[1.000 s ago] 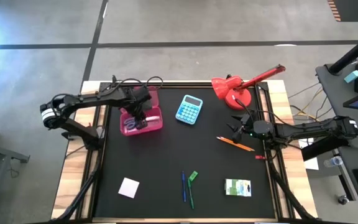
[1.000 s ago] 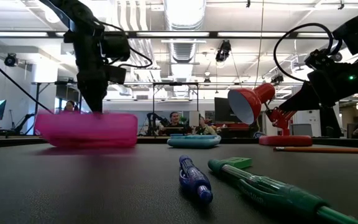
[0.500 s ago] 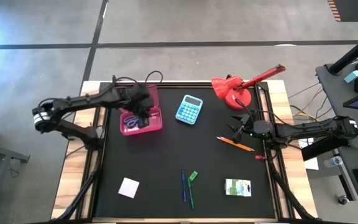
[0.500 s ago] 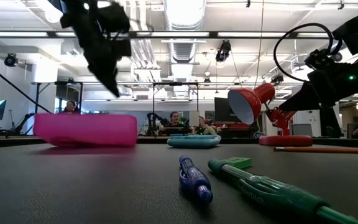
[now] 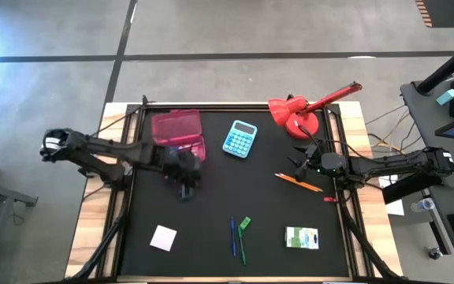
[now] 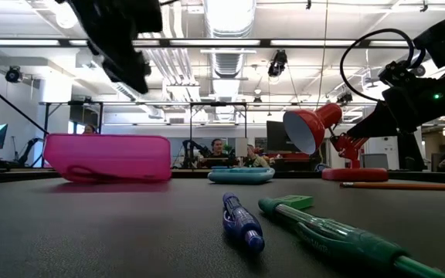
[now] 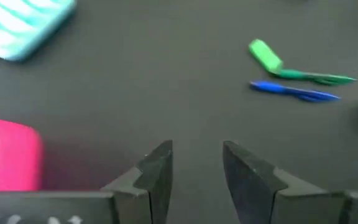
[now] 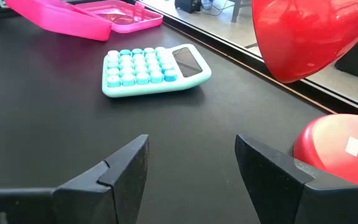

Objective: Pack school essentials
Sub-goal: Put the white sticky note into the pink supply box

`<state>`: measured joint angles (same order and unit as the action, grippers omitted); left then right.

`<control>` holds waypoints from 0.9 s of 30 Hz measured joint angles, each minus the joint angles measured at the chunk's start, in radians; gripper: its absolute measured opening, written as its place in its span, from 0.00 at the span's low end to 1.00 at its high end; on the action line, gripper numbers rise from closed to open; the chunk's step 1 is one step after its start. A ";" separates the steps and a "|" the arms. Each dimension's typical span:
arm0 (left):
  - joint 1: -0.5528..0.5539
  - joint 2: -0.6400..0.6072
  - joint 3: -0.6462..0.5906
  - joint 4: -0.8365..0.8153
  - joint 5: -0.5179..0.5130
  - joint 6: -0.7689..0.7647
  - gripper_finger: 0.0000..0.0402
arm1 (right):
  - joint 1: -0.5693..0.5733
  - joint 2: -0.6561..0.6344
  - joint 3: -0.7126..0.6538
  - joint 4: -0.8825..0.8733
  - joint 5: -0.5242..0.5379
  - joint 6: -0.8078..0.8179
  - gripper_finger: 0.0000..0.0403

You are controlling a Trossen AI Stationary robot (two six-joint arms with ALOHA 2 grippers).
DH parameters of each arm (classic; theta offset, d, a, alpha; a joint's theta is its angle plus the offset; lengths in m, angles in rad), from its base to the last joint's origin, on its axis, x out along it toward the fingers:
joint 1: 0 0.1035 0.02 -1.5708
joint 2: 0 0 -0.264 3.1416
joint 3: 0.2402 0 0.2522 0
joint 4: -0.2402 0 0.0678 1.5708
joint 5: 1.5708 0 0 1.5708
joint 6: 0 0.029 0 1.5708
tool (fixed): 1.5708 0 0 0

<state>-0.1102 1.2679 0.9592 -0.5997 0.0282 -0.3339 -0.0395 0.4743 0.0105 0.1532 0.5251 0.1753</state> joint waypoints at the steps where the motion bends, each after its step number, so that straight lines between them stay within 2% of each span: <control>1: -0.034 0.003 0.000 -0.018 0.000 -0.035 0.31 | 0.000 0.000 0.000 0.000 0.000 0.000 0.57; 7: -0.210 0.033 -0.006 -0.236 0.033 -0.318 0.31 | 0.000 0.000 0.000 0.000 0.000 0.000 0.57; 11: -0.346 0.041 -0.030 -0.279 0.085 -0.526 0.31 | 0.000 0.000 0.000 0.000 0.000 0.000 0.57; 15: -0.493 0.041 -0.040 -0.274 0.090 -0.695 0.31 | 0.000 0.000 0.000 0.000 0.000 0.000 0.57; 19: -0.598 0.038 -0.058 -0.272 0.090 -0.947 0.31 | 0.000 0.000 0.000 0.000 0.000 0.000 0.57; 23: -0.654 0.033 -0.115 -0.201 0.090 -1.140 0.31 | 0.000 0.000 0.000 0.000 0.000 0.000 0.57; 27: -0.664 0.013 -0.213 -0.023 0.089 -1.217 0.31 | 0.000 0.000 0.000 0.000 0.000 0.000 0.57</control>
<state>-0.7738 1.2810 0.7465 -0.6232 0.1169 -1.5505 -0.0399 0.4744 0.0105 0.1534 0.5250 0.1756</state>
